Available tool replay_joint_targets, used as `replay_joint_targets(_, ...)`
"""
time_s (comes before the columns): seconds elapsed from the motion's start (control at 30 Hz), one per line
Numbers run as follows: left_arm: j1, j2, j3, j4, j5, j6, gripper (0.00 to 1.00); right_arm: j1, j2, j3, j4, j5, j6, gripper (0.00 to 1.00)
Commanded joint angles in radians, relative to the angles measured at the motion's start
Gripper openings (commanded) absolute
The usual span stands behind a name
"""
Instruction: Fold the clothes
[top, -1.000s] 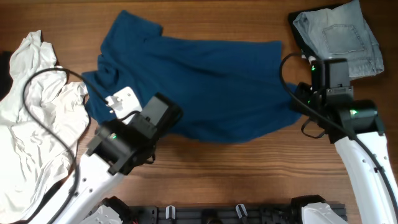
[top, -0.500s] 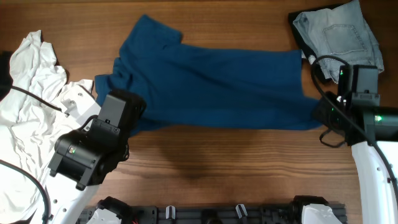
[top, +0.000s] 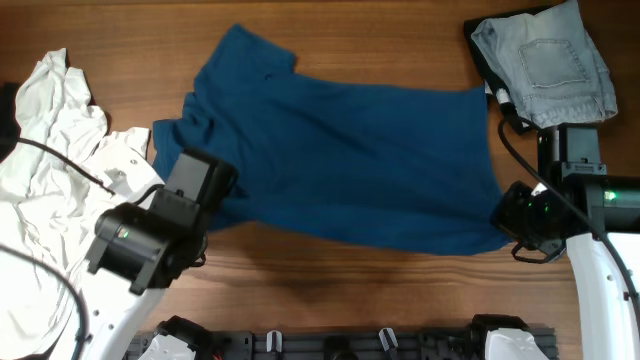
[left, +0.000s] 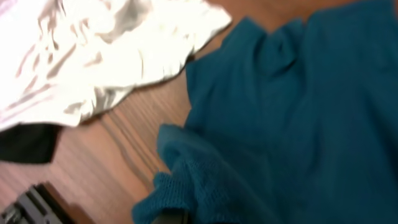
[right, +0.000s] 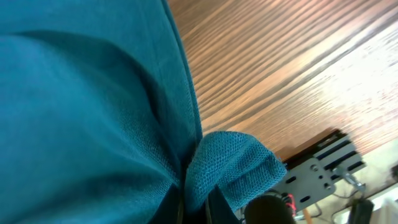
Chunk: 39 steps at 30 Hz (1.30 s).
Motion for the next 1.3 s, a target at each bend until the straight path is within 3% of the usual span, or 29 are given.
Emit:
replay_joint_targets(0.0,0.008,0.025,-0.077,0.000,0.108,-0.074,0.04,-0.006,-0.033,-0.067,-0.019,-0.035,0.032,0.04)
replay_joint_targets(0.2,0.008,0.018,-0.114,-0.043,0.208,-0.100,0.04,-0.006,-0.072,-0.130,-0.068,-0.171,0.095,0.04)
replay_joint_targets(0.4,0.006,0.016,-0.189,-0.006,0.252,-0.122,0.04,-0.006,-0.117,-0.359,-0.003,-0.234,0.154,0.04)
replay_joint_targets(0.5,0.006,0.016,-0.229,0.048,0.254,-0.117,0.04,-0.005,-0.116,-0.350,0.034,-0.227,0.148,0.04)
replay_joint_targets(0.73,0.007,0.017,-0.228,0.269,0.216,0.023,0.04,-0.005,-0.051,-0.278,0.135,-0.107,0.131,0.04)
replay_joint_targets(0.93,0.015,0.017,-0.198,0.348,0.103,0.040,0.04,-0.005,0.001,-0.183,0.237,-0.033,0.135,0.04)
replay_joint_targets(1.13,0.195,0.017,-0.198,0.444,0.089,0.045,0.04,-0.005,0.108,-0.158,0.366,-0.034,0.139,0.05)
replay_joint_targets(1.27,0.293,0.024,-0.198,0.565,0.095,0.165,0.04,-0.005,0.203,-0.158,0.456,-0.062,0.137,0.04)
